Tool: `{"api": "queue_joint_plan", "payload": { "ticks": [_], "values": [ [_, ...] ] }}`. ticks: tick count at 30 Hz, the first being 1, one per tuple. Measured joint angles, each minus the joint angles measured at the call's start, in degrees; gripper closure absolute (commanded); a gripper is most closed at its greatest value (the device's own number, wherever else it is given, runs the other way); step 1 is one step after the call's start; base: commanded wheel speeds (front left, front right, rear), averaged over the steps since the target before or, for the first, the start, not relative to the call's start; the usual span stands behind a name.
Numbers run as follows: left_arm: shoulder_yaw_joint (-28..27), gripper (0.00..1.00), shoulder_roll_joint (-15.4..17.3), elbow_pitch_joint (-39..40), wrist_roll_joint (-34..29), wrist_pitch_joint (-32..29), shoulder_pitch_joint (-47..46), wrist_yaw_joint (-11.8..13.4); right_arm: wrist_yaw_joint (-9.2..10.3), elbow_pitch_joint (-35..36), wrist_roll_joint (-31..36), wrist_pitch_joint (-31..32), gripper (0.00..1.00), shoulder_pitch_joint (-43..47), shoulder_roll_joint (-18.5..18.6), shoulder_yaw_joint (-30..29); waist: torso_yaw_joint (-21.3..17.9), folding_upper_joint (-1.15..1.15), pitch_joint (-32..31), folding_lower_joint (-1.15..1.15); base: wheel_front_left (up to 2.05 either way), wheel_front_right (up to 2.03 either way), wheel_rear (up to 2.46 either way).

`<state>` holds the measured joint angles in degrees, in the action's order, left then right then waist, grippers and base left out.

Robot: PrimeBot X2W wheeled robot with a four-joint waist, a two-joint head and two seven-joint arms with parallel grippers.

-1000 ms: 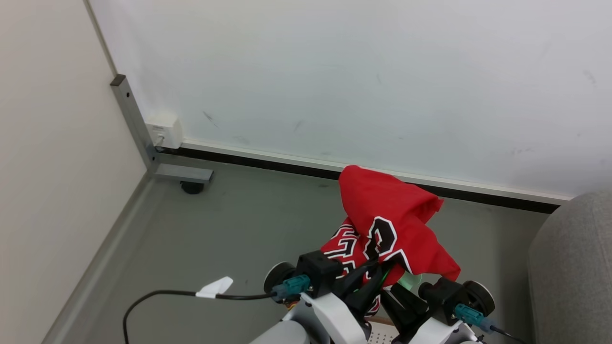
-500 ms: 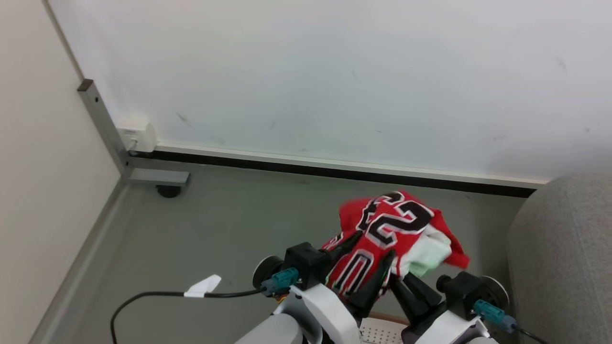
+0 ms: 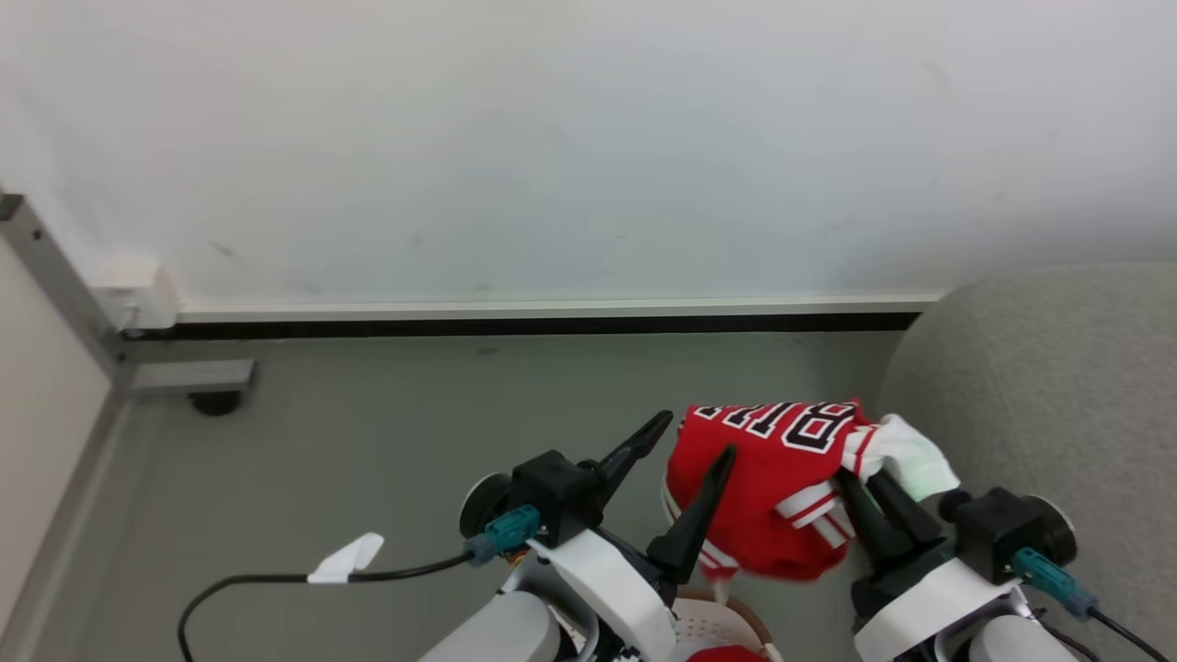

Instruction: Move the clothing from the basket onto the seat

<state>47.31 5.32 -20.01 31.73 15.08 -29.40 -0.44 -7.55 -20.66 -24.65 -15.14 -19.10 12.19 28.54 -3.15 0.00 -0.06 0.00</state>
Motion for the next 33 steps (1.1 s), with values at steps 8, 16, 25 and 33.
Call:
{"api": "queue_joint_plan", "payload": {
  "ticks": [8, 16, 25, 33],
  "values": [
    [-2.6, 0.00, 0.9, 3.5, -3.6, 0.0, 1.7, -0.5, 0.00, 3.5, 1.7, 0.0, 1.00, 1.6, 2.2, -4.8, -7.0, 0.00, 0.6, 0.00, 0.00, 0.00, 0.00],
    [-3.9, 0.00, 0.9, 3.4, -6.1, 0.1, 3.2, -1.8, 0.00, 6.4, 3.4, 0.0, 1.00, 3.5, 3.3, -8.3, -13.9, 0.00, 1.2, 0.00, 0.00, 0.00, 0.00],
    [-4.6, 0.00, 0.5, 1.6, -7.6, 0.1, 3.9, -3.1, 0.00, 9.3, 4.1, 0.0, 1.00, 5.6, 3.4, -11.3, -18.5, 0.00, 2.2, 0.00, 0.00, 0.00, 0.00],
    [-4.8, 0.00, 0.3, 1.4, -9.8, 0.1, 3.6, -4.1, 0.00, 11.6, 2.9, 0.0, 1.00, 4.0, 3.3, -15.4, -18.5, 0.00, 4.5, 0.00, 0.00, 0.00, 0.00]
  ]
}}
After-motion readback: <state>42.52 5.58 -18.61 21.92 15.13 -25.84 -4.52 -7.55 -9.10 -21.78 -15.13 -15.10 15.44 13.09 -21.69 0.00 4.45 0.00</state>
